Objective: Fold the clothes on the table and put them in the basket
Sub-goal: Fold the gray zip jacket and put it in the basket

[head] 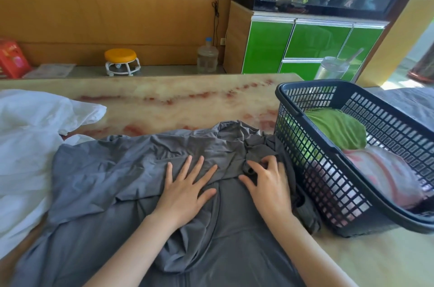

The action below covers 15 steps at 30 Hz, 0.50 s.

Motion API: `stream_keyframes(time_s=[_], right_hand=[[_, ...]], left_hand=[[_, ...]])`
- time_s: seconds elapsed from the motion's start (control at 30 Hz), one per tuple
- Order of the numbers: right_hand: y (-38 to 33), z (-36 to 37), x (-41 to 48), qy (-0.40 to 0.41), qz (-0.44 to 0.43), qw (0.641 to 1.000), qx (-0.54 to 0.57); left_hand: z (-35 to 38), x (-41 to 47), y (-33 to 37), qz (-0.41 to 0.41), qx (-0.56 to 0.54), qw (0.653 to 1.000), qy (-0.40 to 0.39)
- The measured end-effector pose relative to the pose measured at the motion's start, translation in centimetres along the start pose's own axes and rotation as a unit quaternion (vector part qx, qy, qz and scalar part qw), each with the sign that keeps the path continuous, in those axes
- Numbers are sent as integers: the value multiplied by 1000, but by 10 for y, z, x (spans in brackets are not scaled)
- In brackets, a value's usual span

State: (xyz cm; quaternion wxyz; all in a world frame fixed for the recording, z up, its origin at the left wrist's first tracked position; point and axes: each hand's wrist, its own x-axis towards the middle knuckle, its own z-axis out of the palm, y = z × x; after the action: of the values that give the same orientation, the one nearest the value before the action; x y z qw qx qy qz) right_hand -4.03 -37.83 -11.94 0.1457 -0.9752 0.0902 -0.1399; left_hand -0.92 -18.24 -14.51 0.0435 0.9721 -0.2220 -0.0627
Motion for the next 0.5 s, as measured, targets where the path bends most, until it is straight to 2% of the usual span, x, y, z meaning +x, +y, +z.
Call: stream_keyframes(time_s=[0.13,0.23,0.4,0.5], right_hand=[[11,-1,15,74,-70,994,-27],[16,-14,15,96,-131,987,-13],[17,-18,12,26,-94,994,55],[9,-23,16,-16,-80,995,55]], left_hand=[[1,1,0,1,-7,1000,-1],[-1,1,0,2,-10,1000,-4],[0,1,0,5,-15,1000,-2],[-1,0,0,1,-15,1000,-4]])
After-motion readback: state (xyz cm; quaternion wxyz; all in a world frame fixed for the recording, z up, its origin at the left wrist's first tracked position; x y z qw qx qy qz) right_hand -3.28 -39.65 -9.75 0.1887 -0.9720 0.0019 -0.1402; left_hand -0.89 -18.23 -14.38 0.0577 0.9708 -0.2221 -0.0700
